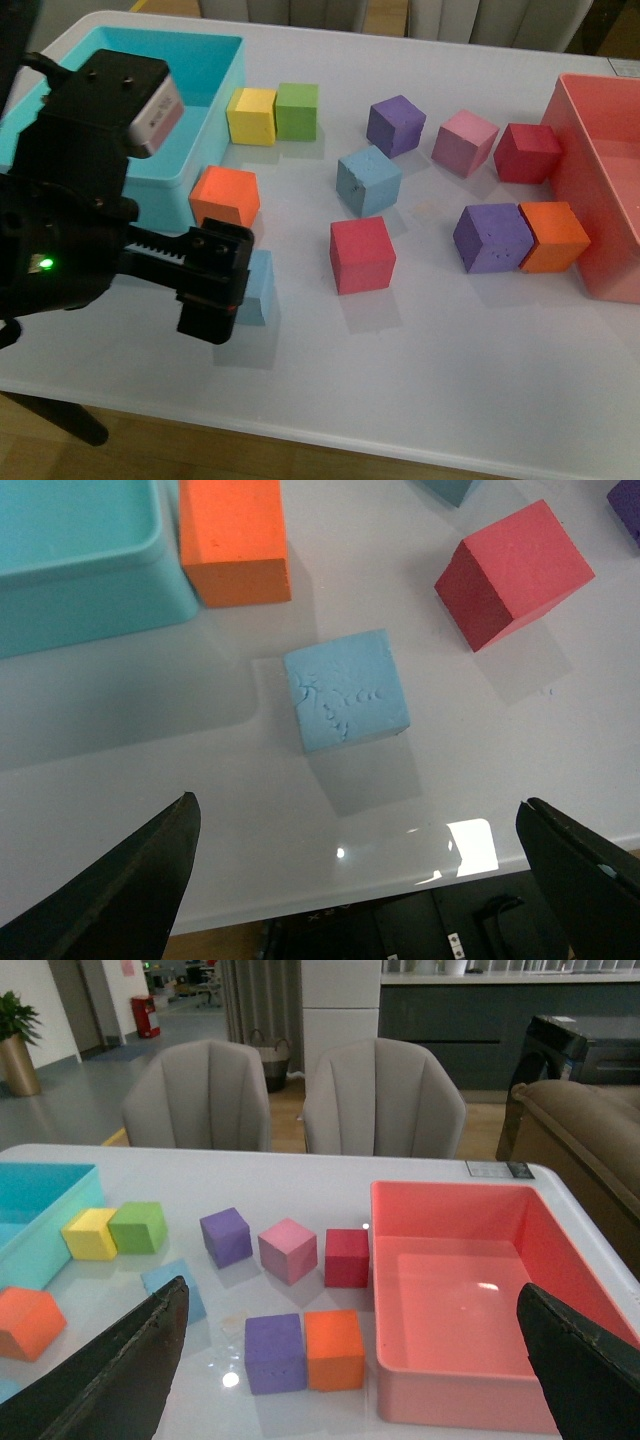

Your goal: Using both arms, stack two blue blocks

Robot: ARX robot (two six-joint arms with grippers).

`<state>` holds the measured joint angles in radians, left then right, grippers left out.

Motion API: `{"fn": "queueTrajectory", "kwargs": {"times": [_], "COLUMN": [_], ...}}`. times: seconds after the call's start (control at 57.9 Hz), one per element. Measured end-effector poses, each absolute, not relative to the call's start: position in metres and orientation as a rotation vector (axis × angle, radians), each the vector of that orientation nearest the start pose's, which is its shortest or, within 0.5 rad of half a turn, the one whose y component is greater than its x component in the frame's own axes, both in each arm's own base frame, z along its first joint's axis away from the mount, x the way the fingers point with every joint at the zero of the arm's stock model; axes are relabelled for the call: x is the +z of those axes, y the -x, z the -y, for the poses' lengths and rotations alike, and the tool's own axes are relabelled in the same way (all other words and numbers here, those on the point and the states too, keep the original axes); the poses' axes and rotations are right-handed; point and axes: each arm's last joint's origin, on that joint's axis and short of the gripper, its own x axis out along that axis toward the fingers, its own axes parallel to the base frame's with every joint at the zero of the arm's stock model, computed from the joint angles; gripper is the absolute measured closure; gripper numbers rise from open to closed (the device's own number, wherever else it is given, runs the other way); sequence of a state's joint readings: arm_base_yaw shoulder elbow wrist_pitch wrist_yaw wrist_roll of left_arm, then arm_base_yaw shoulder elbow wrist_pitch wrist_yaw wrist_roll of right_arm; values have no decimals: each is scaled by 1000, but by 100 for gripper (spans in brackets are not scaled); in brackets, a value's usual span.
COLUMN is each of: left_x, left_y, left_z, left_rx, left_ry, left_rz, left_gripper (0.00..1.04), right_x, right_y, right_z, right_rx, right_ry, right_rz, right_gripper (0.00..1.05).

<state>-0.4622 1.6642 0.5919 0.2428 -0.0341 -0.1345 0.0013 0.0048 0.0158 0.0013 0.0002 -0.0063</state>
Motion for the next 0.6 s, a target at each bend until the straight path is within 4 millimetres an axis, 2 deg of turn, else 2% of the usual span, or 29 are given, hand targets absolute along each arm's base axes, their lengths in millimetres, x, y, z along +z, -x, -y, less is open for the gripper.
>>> {"fn": "queueTrajectory", "kwargs": {"times": [0.294,0.605], "left_x": [84,60], "left_y": [-272,-292], "left_z": [151,163], "left_rx": [-367,-308], "left_ry": [-94,-115], "left_rz": [-895,-942], "left_gripper": [9,9], "right_x": [169,169], "right_y": [-97,-97], "right_z": [0,0], "right_rx": [1,1], "right_ry": [6,6], "right_rz": [12,12], "right_gripper": [9,9]}}
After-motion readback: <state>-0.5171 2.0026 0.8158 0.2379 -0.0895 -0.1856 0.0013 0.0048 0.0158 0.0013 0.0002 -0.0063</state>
